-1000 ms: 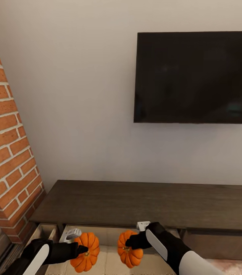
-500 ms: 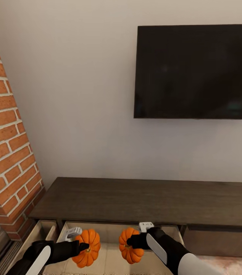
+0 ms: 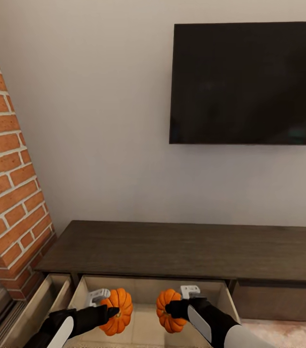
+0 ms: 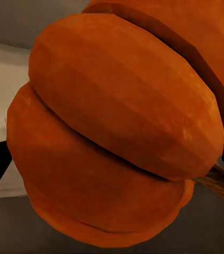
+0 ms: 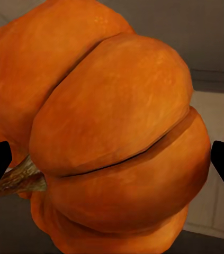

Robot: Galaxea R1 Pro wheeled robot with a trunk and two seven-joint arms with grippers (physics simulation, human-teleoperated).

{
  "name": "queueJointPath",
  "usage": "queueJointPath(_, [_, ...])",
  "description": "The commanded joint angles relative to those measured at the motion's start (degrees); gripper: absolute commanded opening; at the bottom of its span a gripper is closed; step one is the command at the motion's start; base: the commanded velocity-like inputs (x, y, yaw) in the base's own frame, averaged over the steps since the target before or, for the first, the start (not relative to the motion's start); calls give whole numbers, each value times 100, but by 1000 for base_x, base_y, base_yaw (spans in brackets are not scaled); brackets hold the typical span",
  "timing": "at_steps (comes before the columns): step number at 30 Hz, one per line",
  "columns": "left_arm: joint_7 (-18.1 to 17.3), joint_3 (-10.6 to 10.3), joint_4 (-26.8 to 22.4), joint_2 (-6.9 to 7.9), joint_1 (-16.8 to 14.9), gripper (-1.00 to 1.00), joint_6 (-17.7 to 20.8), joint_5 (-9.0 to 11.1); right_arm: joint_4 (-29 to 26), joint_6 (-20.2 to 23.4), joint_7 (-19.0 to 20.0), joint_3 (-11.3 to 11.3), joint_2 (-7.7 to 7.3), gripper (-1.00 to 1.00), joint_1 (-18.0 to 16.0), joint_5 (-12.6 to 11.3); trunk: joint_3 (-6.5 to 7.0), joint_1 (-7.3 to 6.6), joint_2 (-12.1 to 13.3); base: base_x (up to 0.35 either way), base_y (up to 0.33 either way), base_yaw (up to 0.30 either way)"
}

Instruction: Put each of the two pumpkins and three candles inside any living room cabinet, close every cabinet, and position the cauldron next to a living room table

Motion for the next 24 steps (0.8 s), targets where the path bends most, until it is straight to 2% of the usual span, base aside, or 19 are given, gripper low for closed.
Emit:
queueJointPath(1, [-6, -5, -4, -11, -4, -100, -4, -14, 28, -73, -50, 45, 3, -100, -7, -70, -24, 21, -44, 0, 0, 0])
queueJointPath(7, [4, -4, 109, -72, -4, -100, -203, -39, 410, -362, -57, 44, 14, -100, -9, -56, -132, 153, -285, 0, 0, 0])
queueJointPath(15, [25, 11, 133, -173, -4, -100, -255, -43, 468, -587, -59, 37, 15, -100, -8, -101, -275, 329, -606, 0, 0, 0])
queueJointPath(20, [681, 15, 138, -350, -4, -100, -452, -35, 477, -753, -59, 36, 23, -100, -7, -138, -365, 439, -806, 0, 0, 0])
queueJointPath(24, [809, 19, 138, -393, 1, -100, -505, -35, 480, -767, -59, 33, 24, -100, -9, -151, -437, 527, -967, 0, 0, 0])
